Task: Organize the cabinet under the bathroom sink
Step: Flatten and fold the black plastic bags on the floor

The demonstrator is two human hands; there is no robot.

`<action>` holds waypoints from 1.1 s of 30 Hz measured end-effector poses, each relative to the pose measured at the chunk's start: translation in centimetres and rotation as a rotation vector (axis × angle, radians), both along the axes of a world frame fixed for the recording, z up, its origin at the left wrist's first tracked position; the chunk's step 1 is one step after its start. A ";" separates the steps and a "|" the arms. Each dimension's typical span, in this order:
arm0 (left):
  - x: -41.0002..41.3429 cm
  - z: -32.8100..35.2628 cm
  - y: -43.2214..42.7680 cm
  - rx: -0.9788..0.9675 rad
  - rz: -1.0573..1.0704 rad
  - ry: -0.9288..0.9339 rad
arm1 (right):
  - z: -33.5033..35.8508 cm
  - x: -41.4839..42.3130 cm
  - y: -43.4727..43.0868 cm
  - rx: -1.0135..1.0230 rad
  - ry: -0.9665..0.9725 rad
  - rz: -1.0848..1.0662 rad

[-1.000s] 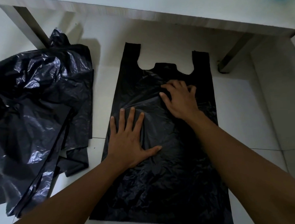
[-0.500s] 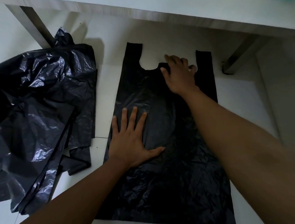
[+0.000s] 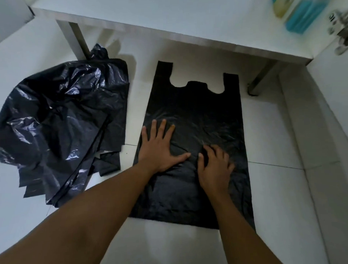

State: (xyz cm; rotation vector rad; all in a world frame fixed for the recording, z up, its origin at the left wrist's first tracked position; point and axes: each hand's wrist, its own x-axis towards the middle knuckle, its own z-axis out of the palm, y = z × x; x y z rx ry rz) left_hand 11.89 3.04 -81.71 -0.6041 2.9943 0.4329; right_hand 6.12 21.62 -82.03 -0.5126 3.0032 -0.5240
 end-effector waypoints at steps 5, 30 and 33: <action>1.1 0.6 -0.7 0.165 0.068 0.273 | 0.1 0.4 0.1 0.009 0.000 0.010; 8.1 2.7 -1.0 -0.122 0.063 0.394 | 4.9 -1.6 -3.3 -0.407 -0.089 -0.101; 9.0 5.0 -6.2 -0.134 0.303 0.507 | 6.5 -1.3 -8.3 -0.482 -0.135 0.044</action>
